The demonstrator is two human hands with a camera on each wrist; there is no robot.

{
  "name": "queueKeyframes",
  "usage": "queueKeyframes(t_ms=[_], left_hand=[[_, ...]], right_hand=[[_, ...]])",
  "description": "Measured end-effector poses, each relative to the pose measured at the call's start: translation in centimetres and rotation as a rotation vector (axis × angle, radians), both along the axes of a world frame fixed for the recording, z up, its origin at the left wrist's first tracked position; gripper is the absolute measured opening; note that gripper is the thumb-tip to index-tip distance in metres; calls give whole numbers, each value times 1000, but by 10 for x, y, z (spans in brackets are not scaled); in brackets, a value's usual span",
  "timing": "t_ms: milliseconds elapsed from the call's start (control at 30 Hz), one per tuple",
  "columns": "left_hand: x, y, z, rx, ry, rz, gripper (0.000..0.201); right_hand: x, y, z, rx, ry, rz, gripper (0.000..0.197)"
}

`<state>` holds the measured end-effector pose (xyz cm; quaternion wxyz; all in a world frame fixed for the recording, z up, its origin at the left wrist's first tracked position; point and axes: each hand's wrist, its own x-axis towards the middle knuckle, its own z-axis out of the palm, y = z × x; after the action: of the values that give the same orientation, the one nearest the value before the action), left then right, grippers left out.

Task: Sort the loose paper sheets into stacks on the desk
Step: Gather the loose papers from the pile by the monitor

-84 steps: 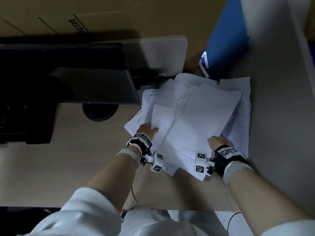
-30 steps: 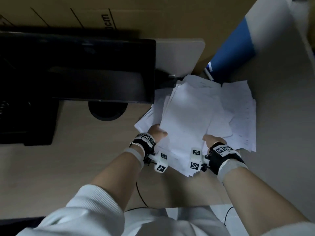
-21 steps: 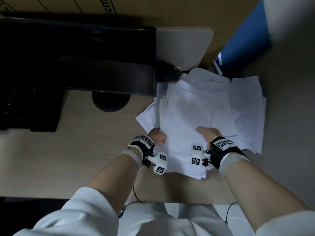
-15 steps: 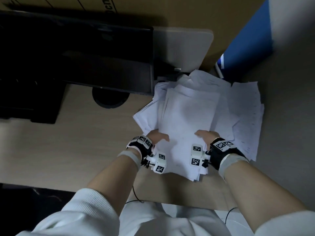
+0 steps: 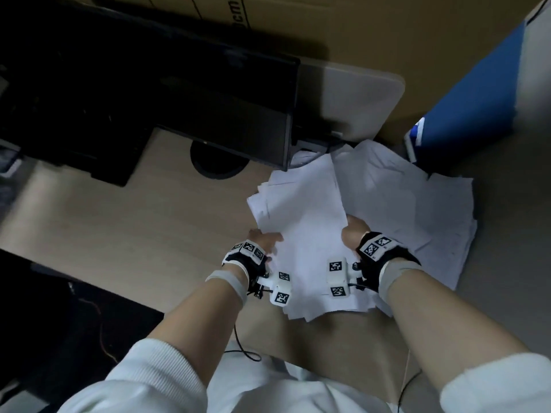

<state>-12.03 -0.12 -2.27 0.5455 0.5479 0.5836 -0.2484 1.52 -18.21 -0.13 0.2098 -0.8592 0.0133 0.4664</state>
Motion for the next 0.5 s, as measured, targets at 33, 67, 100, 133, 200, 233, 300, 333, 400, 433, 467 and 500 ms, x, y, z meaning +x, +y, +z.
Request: queueKeyframes(t_ms=[33, 67, 100, 133, 200, 233, 300, 333, 400, 433, 467, 500], left_hand=[[-1, 3, -2, 5, 18, 33, 41], [-2, 6, -4, 11, 29, 58, 47], [-2, 7, -4, 11, 43, 62, 54], [-2, 8, -8, 11, 40, 63, 57], [-2, 7, -9, 6, 34, 83, 56], [-1, 6, -9, 2, 28, 102, 54], [1, 6, -13, 31, 1, 98, 49], [2, 6, -17, 50, -6, 90, 52], [3, 9, -20, 74, -11, 72, 60], [3, 10, -21, 78, -13, 60, 61], [3, 13, -27, 79, -18, 55, 62], [2, 16, -28, 75, -11, 38, 66]], right_hand=[[0, 4, -3, -49, -7, 40, 56], [0, 7, -8, -103, -24, 56, 63], [0, 8, -8, -151, -31, 37, 70], [-1, 6, -12, -174, -42, 1, 75], [3, 1, -17, -165, -54, -64, 80], [7, -2, -20, -143, -64, -90, 81], [13, -4, -23, -74, -77, -155, 85], [15, -2, -26, -37, -57, -217, 88], [13, 2, -24, -1, 41, -294, 95], [9, 3, -26, 12, 89, -307, 95], [5, 3, -28, 23, 128, -308, 87], [0, 3, -32, 18, 161, -287, 75]])
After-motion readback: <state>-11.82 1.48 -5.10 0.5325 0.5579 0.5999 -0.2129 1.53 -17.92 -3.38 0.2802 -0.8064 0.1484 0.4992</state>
